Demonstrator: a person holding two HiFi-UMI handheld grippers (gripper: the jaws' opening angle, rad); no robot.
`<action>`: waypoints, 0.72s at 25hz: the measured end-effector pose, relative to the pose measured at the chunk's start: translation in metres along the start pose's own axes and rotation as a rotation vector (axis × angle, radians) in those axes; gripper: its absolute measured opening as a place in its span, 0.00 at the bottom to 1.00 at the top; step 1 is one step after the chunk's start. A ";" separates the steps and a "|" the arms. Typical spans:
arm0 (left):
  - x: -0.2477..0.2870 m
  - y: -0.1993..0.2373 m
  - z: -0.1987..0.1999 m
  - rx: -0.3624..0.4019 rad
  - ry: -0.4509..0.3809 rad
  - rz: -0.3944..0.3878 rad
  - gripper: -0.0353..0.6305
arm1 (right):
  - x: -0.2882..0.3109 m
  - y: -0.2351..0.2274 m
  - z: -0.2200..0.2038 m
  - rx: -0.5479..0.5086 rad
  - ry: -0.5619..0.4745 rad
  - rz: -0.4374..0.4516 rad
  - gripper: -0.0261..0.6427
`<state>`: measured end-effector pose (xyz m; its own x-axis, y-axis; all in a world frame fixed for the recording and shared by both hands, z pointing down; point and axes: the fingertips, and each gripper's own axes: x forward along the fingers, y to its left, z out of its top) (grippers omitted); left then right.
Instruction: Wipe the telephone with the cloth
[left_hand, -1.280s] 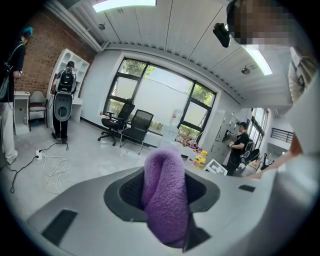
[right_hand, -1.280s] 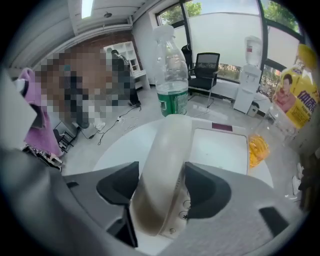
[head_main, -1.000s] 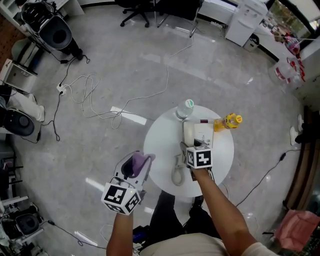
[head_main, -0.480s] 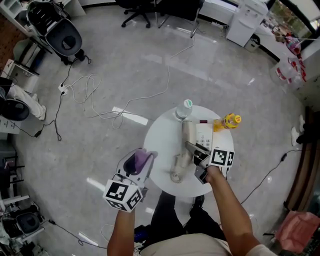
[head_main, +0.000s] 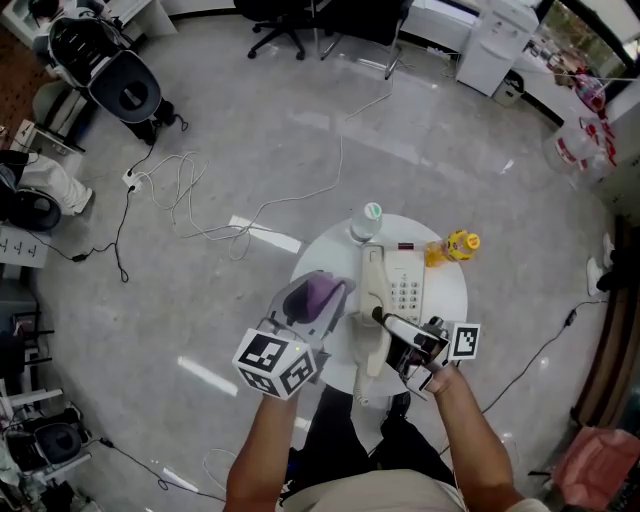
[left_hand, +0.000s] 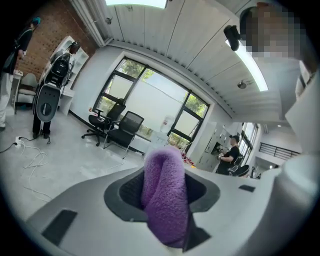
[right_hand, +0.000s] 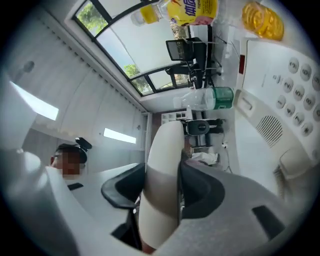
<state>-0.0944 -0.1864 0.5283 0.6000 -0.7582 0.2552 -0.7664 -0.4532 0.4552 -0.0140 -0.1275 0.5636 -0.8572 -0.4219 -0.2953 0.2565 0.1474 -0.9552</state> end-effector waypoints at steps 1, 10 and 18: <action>0.005 -0.003 0.002 -0.013 -0.011 -0.009 0.30 | 0.001 0.007 0.000 0.012 -0.013 0.031 0.33; 0.021 -0.056 -0.006 -0.123 -0.027 -0.133 0.30 | 0.000 0.020 0.012 -0.009 -0.114 0.029 0.32; -0.006 -0.118 -0.032 -0.210 0.073 -0.417 0.27 | -0.003 0.024 0.022 -0.035 -0.134 0.034 0.32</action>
<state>-0.0005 -0.1136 0.5004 0.8670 -0.4935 0.0694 -0.3979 -0.6016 0.6927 0.0049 -0.1426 0.5408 -0.7806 -0.5313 -0.3292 0.2666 0.1932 -0.9442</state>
